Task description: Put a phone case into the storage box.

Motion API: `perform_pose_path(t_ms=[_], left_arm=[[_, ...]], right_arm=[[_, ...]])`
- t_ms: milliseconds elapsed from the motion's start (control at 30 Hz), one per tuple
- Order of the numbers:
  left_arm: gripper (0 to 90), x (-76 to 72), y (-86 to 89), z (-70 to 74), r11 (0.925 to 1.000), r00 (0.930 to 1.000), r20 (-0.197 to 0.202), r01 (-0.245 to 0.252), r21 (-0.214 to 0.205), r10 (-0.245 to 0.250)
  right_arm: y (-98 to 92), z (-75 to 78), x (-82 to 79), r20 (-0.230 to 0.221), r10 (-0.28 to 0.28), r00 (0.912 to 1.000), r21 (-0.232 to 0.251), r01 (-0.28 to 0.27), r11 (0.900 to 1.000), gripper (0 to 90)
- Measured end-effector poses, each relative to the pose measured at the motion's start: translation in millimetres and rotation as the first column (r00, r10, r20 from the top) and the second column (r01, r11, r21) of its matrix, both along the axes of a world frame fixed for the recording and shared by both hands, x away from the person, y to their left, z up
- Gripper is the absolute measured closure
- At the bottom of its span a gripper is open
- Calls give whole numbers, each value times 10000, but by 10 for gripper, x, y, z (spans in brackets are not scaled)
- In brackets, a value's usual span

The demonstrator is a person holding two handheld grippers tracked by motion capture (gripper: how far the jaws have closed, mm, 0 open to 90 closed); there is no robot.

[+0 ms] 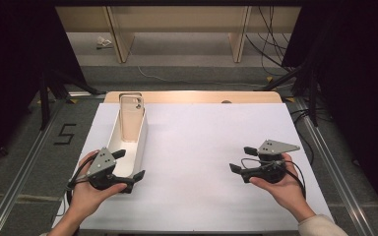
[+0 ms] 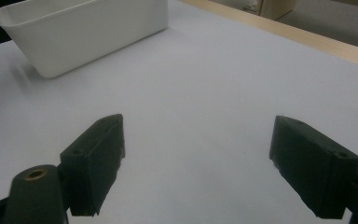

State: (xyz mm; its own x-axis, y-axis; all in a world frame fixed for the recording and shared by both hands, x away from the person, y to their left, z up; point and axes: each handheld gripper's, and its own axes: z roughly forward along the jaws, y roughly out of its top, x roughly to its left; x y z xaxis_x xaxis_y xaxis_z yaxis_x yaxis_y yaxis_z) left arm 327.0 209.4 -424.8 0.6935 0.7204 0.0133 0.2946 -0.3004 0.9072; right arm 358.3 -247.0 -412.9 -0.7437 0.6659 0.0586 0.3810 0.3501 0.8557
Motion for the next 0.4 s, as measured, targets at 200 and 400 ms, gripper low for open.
perform_pose_path(t_ms=[200,400], left_arm=[[52,-13,-18,-19,10000,10000,-5,73,40,-73],[53,-17,-25,-18,9999,10000,10,97,37,-97]], right_arm=[[4,2,-1,19,-1,10000,-19,1,10000,189],[-1,2,1,20,-18,10000,25,18,10000,188]])
